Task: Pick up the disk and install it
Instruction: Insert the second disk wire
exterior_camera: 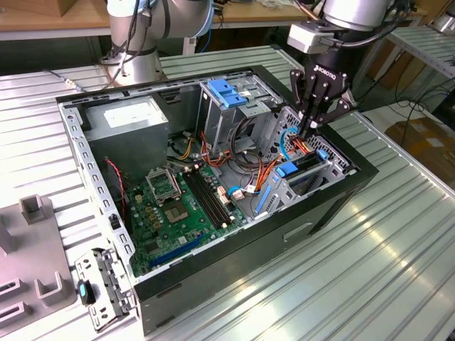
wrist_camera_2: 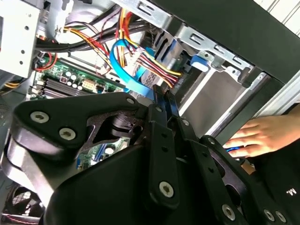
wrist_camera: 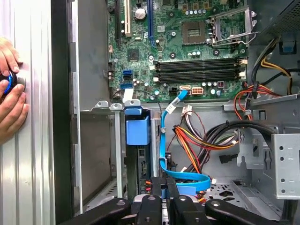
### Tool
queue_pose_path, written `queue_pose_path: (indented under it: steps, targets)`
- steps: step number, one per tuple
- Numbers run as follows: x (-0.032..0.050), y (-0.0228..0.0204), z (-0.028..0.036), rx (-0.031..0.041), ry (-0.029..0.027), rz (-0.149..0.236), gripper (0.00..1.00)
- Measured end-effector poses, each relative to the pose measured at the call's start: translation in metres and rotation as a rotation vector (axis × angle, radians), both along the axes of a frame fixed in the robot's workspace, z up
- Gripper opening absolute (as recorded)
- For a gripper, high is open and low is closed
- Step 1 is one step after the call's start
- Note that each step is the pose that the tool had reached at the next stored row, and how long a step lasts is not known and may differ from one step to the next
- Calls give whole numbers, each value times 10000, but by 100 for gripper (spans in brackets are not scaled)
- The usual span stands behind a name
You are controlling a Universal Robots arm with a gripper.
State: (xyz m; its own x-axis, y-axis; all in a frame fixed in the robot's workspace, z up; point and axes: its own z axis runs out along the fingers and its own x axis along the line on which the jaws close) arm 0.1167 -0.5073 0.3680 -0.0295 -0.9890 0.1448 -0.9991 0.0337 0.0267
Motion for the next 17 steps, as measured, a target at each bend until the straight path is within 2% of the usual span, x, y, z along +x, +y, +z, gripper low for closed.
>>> queue_pose_path:
  steps: [1,2,4,5,6,11,14,16,17]
  targets:
    - [-4,-35,-9,32,-6,14,16]
    - [-9,-53,-15,57,-11,23,16]
    - [-45,-88,-34,174,-32,53,16]
    - [-69,-110,-45,225,-71,67,16]
    - [-84,-121,-50,246,-108,76,16]
    - [-137,-151,-60,293,-252,107,16]
    - [-166,-169,-65,300,-375,138,16]
    - [-178,-175,-67,300,-420,162,16]
    - [-179,-176,-67,300,-423,168,16]
